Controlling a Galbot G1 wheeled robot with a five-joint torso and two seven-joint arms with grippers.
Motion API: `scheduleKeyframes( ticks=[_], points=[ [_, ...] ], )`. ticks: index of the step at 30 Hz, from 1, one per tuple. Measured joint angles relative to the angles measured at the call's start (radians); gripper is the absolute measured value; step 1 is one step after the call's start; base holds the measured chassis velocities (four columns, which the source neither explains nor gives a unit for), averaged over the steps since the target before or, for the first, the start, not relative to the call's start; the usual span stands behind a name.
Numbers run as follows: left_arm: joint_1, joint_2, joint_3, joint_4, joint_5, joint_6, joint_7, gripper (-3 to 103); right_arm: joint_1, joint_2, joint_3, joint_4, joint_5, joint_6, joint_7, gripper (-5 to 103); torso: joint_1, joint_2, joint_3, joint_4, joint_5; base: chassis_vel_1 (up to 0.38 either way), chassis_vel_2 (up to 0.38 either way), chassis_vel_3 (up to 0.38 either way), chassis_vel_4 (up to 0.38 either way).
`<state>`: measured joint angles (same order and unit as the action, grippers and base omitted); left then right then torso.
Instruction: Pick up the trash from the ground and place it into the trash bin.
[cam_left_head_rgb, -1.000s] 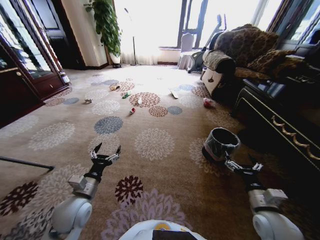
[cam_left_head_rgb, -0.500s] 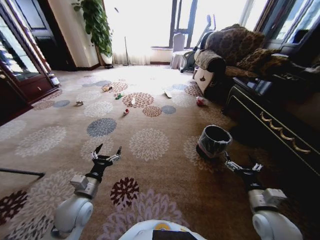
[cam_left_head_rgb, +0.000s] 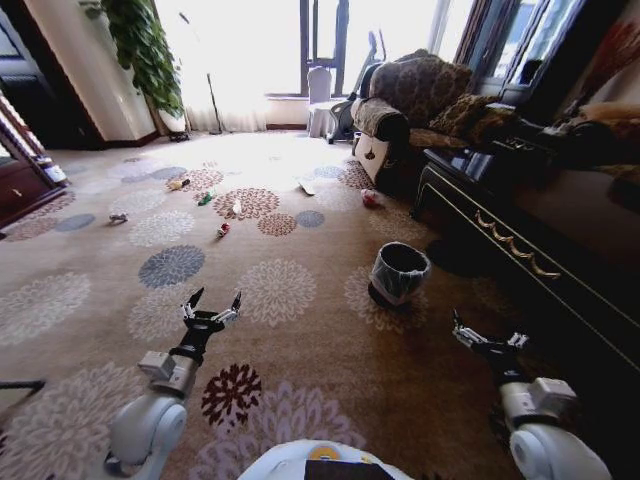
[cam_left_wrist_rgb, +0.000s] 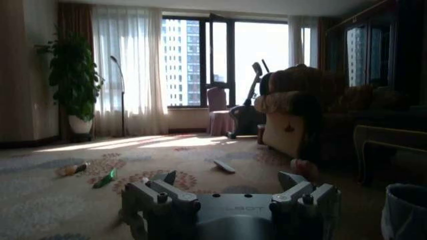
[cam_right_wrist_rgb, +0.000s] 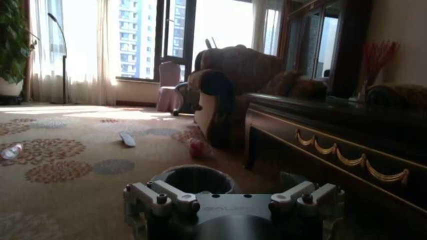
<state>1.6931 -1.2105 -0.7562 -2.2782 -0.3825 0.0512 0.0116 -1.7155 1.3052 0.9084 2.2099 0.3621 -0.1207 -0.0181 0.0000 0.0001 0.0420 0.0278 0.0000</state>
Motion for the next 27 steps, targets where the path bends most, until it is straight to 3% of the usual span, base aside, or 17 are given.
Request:
scheduleKeyframes(
  ticks=[4, 27],
  points=[
    [0.009, 0.0, -0.007, 0.002, 0.023, -0.028, 0.018, 100, 0.001, -0.005, -0.005, -0.002, 0.0, 0.007, 0.0, 100, 0.0, 0.0, 0.0, -0.0006, 0.0001, -0.08, 0.077, 0.074, -0.086],
    [0.048, -0.024, -0.001, -0.018, 0.097, -0.042, 0.025, 100, -0.005, -0.023, -0.017, -0.022, -0.001, 0.038, 0.0, 100, 0.0, 0.0, 0.0, -0.0005, -0.0001, -0.201, 0.188, 0.199, -0.2]
  ],
)
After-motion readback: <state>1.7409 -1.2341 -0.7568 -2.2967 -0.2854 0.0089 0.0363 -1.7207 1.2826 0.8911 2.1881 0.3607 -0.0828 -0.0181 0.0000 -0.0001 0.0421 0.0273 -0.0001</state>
